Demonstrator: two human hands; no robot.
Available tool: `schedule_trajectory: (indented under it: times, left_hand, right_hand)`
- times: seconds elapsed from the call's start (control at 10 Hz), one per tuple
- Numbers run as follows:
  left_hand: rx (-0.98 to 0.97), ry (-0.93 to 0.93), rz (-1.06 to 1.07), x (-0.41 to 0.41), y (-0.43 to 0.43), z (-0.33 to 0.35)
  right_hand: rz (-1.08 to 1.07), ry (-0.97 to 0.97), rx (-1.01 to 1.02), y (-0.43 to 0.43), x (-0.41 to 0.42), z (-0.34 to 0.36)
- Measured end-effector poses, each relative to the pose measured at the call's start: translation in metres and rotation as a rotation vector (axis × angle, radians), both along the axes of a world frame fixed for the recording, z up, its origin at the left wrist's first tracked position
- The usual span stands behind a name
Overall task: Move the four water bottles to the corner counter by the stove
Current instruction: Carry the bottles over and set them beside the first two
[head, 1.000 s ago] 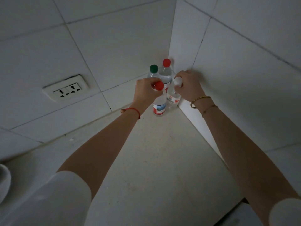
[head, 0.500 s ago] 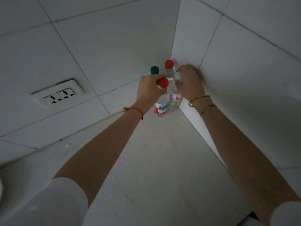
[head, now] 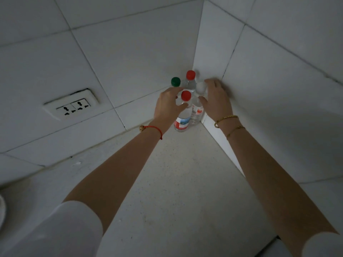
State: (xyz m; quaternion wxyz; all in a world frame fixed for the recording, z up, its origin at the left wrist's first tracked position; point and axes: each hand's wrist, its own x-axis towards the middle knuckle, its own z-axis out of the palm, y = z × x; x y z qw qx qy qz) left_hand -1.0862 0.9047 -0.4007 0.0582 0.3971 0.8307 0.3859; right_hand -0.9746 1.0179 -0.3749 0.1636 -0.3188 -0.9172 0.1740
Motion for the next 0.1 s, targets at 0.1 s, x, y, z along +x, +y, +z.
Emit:
schedule_trajectory:
  times: [0.1]
  left_hand:
    - [-0.014, 0.029, 0.01, 0.004, -0.0137, 0.0051]
  right_hand:
    - [0.001, -0.064, -0.011, -0.0067, 0.0106, 0.0047]
